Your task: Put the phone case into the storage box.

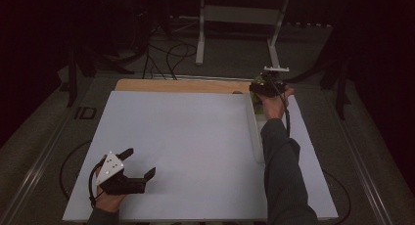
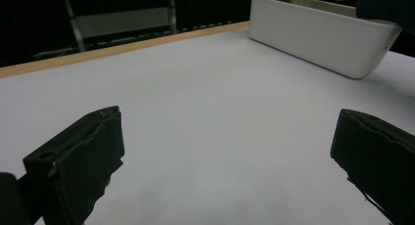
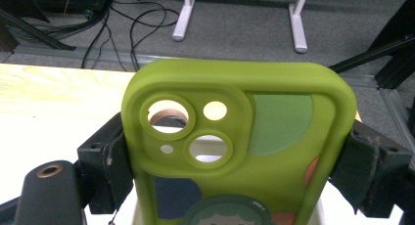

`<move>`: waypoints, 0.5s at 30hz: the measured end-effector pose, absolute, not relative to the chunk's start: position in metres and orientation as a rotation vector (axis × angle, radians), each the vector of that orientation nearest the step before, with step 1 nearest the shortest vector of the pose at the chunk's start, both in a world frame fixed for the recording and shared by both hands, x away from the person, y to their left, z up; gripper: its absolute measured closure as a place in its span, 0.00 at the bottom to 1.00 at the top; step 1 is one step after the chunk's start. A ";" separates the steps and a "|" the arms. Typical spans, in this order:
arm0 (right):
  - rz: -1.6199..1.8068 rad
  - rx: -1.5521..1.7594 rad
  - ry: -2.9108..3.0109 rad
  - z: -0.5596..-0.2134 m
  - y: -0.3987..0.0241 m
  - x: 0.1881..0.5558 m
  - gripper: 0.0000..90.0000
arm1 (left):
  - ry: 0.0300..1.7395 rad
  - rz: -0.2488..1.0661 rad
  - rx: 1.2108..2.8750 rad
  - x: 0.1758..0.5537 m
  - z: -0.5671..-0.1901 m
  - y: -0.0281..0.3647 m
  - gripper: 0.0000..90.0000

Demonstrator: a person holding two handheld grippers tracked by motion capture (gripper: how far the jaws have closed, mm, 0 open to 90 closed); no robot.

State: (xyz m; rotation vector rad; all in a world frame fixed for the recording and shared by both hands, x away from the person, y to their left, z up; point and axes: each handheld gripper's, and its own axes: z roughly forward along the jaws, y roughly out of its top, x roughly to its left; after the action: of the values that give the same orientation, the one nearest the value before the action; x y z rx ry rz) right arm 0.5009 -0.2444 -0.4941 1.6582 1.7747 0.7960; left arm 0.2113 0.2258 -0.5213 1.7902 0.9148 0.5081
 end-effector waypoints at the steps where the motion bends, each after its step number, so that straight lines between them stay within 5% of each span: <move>1: 0.796 1.659 1.779 -0.494 -0.244 0.501 0.16 | 0.915 0.508 1.791 0.211 -0.521 0.226 0.00; 15: 0.774 1.656 1.791 -0.497 -0.242 0.502 0.16 | 0.915 0.507 1.790 0.211 -0.521 0.226 0.00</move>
State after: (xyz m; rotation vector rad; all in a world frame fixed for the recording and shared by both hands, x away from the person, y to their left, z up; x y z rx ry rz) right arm 0.5022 -0.2423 -0.4970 1.6562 1.7914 0.7745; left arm 0.2112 0.2258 -0.5215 1.7900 0.9151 0.5067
